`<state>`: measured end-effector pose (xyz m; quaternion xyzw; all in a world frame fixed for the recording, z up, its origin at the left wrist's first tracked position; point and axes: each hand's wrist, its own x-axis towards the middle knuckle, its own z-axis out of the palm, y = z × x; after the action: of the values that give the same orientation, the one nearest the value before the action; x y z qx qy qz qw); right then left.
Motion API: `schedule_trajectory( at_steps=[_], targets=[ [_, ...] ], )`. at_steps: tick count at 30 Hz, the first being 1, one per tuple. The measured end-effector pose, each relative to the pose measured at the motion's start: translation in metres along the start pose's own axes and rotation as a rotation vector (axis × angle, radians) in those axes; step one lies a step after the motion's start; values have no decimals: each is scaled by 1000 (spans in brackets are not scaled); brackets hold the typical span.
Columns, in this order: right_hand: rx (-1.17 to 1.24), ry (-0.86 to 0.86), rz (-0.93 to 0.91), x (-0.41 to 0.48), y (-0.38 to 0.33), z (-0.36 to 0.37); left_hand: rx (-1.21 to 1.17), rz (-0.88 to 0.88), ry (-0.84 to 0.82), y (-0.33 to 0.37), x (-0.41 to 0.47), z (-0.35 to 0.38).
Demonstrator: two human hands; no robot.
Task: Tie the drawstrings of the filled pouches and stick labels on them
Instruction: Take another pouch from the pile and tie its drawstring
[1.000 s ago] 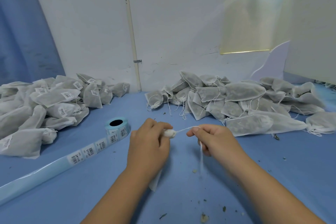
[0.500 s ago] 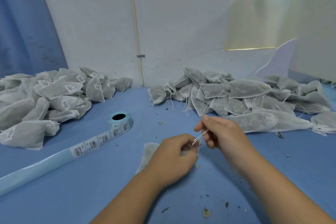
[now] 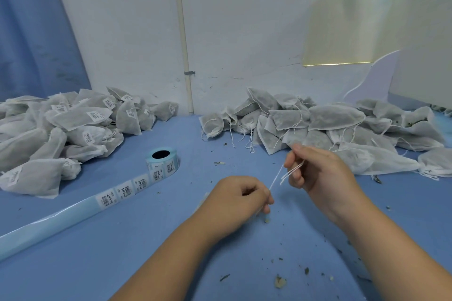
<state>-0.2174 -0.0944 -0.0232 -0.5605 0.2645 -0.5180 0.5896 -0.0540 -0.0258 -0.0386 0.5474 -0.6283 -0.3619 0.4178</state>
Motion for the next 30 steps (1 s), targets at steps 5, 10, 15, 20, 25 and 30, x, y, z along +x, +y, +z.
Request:
schedule_trajectory(
  at_steps=[5, 10, 15, 20, 25, 30],
  targets=[
    [37, 51, 27, 1, -5, -4, -418, -28, -88, 11, -1, -10],
    [-230, 53, 51, 0, 5, 4, -586, 69, -121, 12, -3, -15],
    [-744, -54, -41, -8, 16, 18, -733, 85, 53, 12, 2, -18],
    [-872, -246, -80, -17, 20, 30, -442, 64, 428, 8, 7, -24],
    [-755, -348, -107, -24, 6, 33, 79, 198, 462, 0, 6, -26],
    [-367, -244, -39, -19, -6, 21, 509, 351, 246, -2, 5, -19]
  ],
)
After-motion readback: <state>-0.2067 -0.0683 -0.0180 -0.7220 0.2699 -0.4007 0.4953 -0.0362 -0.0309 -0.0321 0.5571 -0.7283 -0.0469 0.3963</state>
